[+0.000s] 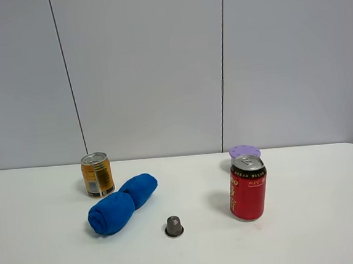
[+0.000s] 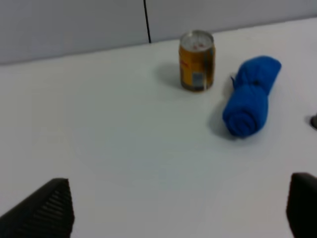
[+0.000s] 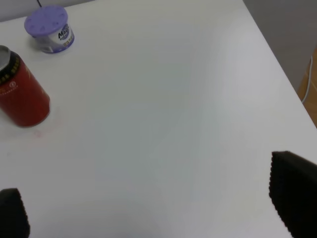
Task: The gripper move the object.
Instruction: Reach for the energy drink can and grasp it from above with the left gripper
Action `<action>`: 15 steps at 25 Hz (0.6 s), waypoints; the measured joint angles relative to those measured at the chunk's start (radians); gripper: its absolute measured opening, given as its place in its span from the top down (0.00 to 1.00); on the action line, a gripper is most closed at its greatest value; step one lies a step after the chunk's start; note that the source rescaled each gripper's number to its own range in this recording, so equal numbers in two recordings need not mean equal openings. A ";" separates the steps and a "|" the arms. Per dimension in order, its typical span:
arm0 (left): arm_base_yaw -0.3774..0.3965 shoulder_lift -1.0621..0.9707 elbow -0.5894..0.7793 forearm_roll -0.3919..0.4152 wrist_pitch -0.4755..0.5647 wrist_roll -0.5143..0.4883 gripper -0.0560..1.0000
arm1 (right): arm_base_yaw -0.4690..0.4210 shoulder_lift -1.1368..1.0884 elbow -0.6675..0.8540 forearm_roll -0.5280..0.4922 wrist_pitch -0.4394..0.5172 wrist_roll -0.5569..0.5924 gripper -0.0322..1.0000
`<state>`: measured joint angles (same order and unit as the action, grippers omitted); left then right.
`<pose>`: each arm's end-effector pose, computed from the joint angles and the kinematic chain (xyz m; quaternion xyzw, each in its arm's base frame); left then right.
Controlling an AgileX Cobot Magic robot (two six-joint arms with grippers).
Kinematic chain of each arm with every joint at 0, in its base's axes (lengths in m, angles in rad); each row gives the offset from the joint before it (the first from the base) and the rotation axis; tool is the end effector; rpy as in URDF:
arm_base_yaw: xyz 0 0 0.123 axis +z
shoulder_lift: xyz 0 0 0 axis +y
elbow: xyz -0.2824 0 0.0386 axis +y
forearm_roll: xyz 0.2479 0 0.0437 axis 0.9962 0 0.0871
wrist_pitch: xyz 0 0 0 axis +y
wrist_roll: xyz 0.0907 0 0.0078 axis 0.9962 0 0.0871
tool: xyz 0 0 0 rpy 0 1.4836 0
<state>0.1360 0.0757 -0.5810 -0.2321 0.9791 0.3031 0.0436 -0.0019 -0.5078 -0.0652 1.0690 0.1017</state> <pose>0.0026 -0.0172 0.3083 0.0688 0.8213 0.0077 0.5663 -0.0062 -0.0055 0.2788 0.0263 0.8520 0.0054 0.5228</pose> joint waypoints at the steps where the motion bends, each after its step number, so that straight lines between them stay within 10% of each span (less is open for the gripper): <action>1: -0.003 0.040 -0.022 -0.001 -0.039 0.027 0.01 | 0.000 0.000 0.000 0.000 0.000 0.000 0.00; 15: -0.009 0.735 -0.519 -0.283 -0.060 0.528 0.01 | 0.000 0.000 0.000 0.000 0.000 0.000 0.00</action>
<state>0.1266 0.8106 -1.0999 -0.5146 0.9190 0.8313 0.0436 -0.0019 -0.5078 -0.0652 1.0690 0.1017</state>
